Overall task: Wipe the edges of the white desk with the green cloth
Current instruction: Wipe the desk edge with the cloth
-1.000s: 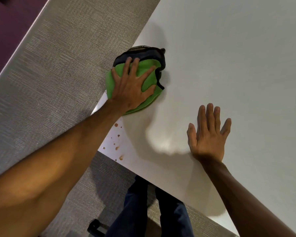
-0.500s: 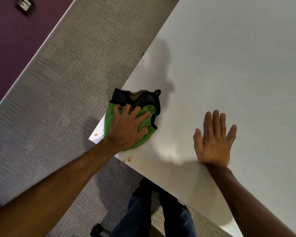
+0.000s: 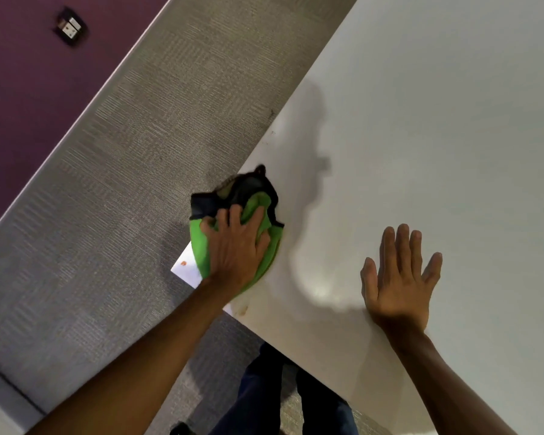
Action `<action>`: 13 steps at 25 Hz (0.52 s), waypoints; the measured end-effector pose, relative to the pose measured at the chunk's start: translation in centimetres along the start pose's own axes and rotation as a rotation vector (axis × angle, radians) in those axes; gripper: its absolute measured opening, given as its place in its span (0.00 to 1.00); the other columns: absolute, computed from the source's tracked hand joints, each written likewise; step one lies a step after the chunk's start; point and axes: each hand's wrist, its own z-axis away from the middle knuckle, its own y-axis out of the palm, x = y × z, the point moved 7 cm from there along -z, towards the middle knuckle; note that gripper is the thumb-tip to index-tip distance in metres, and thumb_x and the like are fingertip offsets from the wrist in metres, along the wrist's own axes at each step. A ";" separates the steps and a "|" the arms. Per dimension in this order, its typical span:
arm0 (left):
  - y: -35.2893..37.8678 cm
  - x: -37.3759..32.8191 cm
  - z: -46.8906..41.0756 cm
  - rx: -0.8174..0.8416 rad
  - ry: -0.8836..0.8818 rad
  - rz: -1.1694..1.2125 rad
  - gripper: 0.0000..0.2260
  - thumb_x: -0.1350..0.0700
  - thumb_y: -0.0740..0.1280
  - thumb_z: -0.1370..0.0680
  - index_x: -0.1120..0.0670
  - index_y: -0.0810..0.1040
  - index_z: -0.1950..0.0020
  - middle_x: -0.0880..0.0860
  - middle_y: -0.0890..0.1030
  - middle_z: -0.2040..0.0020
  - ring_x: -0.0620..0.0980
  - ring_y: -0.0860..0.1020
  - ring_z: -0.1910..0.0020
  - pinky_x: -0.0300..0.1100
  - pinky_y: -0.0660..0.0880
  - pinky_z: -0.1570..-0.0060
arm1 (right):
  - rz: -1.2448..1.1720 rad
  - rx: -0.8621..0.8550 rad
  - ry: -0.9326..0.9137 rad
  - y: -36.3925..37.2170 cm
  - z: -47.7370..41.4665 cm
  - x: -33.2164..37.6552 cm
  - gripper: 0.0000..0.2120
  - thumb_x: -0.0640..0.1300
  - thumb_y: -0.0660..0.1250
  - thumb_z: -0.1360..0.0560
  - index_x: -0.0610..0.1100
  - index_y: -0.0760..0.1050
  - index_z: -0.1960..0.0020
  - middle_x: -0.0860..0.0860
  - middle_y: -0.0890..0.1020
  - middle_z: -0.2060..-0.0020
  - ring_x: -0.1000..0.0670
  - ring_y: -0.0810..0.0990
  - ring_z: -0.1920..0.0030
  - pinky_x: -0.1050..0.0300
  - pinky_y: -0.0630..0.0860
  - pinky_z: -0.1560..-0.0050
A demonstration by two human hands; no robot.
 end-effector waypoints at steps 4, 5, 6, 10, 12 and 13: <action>0.0 -1.9 -10.1 -0.036 -0.010 0.012 0.19 0.42 0.58 0.22 0.47 0.73 0.34 0.58 0.75 0.45 0.59 0.74 0.47 0.58 0.70 0.46 | 0.000 -0.117 -0.042 -0.3 -0.2 -0.1 0.31 0.55 0.50 0.16 0.42 0.54 0.17 0.43 0.53 0.16 0.41 0.51 0.16 0.28 0.51 0.20; -0.1 -2.5 -12.7 -0.030 0.014 0.018 0.19 0.42 0.57 0.21 0.47 0.73 0.33 0.59 0.75 0.43 0.60 0.74 0.45 0.59 0.69 0.45 | 0.005 -0.163 -0.059 -0.4 -0.3 0.0 0.30 0.53 0.53 0.16 0.41 0.56 0.17 0.42 0.57 0.17 0.40 0.54 0.16 0.28 0.53 0.21; 0.0 -2.9 -14.9 0.003 0.038 0.033 0.20 0.42 0.57 0.21 0.48 0.73 0.32 0.59 0.75 0.40 0.61 0.73 0.43 0.59 0.68 0.44 | 0.020 -0.197 -0.076 -0.4 -0.2 0.0 0.29 0.52 0.55 0.15 0.39 0.59 0.18 0.40 0.59 0.18 0.39 0.56 0.17 0.27 0.54 0.22; 1.1 -3.7 -18.7 0.215 0.089 0.061 0.25 0.38 0.57 0.20 0.49 0.67 0.27 0.60 0.67 0.29 0.63 0.66 0.32 0.63 0.63 0.37 | 0.089 -0.223 -0.100 -0.1 -0.4 0.0 0.29 0.51 0.55 0.15 0.38 0.60 0.19 0.38 0.61 0.19 0.38 0.58 0.18 0.27 0.56 0.22; 0.9 -3.4 -16.8 0.211 0.124 0.044 0.26 0.37 0.57 0.21 0.50 0.67 0.28 0.60 0.68 0.30 0.63 0.66 0.33 0.64 0.63 0.37 | 0.097 -0.213 -0.085 -0.1 -0.5 -0.2 0.29 0.51 0.55 0.15 0.39 0.59 0.18 0.39 0.60 0.19 0.39 0.57 0.17 0.28 0.56 0.22; 0.8 -3.4 -15.1 0.200 0.151 0.031 0.26 0.37 0.57 0.22 0.50 0.68 0.29 0.60 0.70 0.32 0.62 0.68 0.35 0.63 0.63 0.37 | 0.097 -0.210 -0.076 -0.1 -0.5 -0.2 0.29 0.52 0.55 0.15 0.39 0.59 0.18 0.39 0.60 0.19 0.39 0.57 0.17 0.28 0.56 0.22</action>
